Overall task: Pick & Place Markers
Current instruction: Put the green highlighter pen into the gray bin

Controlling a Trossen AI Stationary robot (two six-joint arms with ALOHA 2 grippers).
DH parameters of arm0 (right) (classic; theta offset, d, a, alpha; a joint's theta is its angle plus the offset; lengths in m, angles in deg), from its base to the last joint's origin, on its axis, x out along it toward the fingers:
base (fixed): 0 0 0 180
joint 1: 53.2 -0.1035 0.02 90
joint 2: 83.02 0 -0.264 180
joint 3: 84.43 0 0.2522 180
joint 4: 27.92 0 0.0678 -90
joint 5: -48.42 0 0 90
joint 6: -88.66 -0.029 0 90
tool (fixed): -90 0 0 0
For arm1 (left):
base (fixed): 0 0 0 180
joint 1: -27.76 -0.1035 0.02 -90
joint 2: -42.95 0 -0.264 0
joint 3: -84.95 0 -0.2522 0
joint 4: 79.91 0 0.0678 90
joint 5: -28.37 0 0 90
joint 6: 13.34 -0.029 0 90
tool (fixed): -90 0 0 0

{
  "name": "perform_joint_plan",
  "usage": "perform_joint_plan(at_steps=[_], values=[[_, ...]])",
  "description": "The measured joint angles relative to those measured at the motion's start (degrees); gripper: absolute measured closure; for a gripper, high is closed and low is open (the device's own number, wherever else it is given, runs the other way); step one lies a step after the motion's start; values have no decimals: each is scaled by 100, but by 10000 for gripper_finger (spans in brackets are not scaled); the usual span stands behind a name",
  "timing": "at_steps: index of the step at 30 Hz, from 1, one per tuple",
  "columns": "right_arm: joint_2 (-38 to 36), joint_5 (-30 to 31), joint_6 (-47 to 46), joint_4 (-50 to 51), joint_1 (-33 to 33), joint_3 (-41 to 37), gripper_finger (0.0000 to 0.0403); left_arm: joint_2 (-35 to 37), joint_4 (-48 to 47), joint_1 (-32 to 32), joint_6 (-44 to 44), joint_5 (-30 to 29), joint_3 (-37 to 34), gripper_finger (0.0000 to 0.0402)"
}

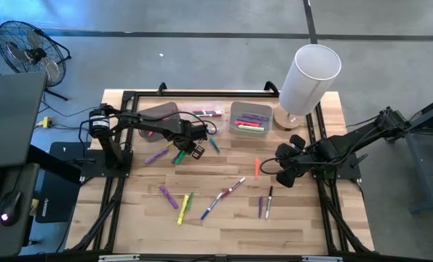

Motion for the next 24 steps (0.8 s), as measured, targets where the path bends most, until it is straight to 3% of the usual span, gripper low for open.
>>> perform_joint_plan(at_steps=[7,18,24], values=[[0,-2,5,-23,0,0,402,-14,42,11,134,-41,34,340],[0,13,49,-32,2,0,402,-43,-24,45,119,173,584,328],[0,17,59,-32,2,0,402,-29,-293,232,-154,275,1241,335]])
